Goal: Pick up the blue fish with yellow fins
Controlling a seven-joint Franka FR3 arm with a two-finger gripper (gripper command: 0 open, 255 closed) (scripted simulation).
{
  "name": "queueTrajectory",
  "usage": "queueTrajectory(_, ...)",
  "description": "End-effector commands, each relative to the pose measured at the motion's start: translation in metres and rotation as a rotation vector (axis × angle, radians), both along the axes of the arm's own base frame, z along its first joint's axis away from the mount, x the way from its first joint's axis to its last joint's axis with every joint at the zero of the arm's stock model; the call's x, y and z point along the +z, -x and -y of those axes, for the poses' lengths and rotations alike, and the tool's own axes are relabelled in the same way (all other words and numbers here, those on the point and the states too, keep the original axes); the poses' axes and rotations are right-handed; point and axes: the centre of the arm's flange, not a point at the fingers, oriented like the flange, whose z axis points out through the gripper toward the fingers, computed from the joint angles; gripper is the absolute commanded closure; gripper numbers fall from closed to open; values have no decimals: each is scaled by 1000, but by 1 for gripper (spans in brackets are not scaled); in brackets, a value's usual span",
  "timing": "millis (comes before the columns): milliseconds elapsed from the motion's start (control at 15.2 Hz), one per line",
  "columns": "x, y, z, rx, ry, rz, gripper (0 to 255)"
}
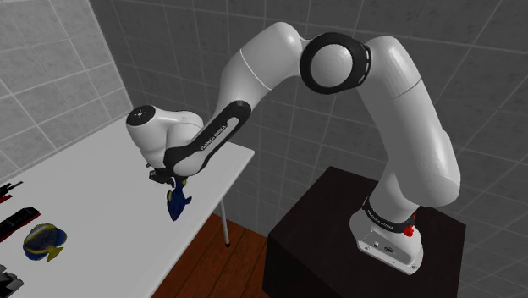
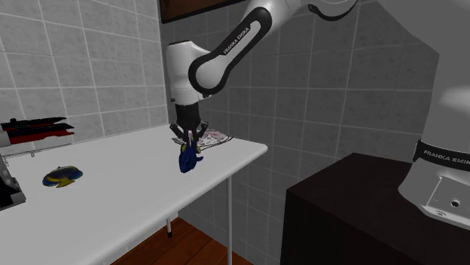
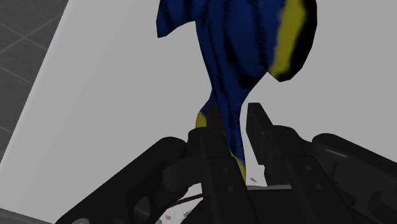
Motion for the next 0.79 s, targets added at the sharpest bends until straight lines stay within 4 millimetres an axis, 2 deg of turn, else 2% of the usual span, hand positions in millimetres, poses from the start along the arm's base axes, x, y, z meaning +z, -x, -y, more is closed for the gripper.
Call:
queueTrajectory(0, 12, 0, 0, 0, 0, 0, 255)
queueTrajectory(594, 59, 0, 0, 0, 0, 0, 255)
queueTrajectory(726, 60, 0, 0, 0, 0, 0, 255)
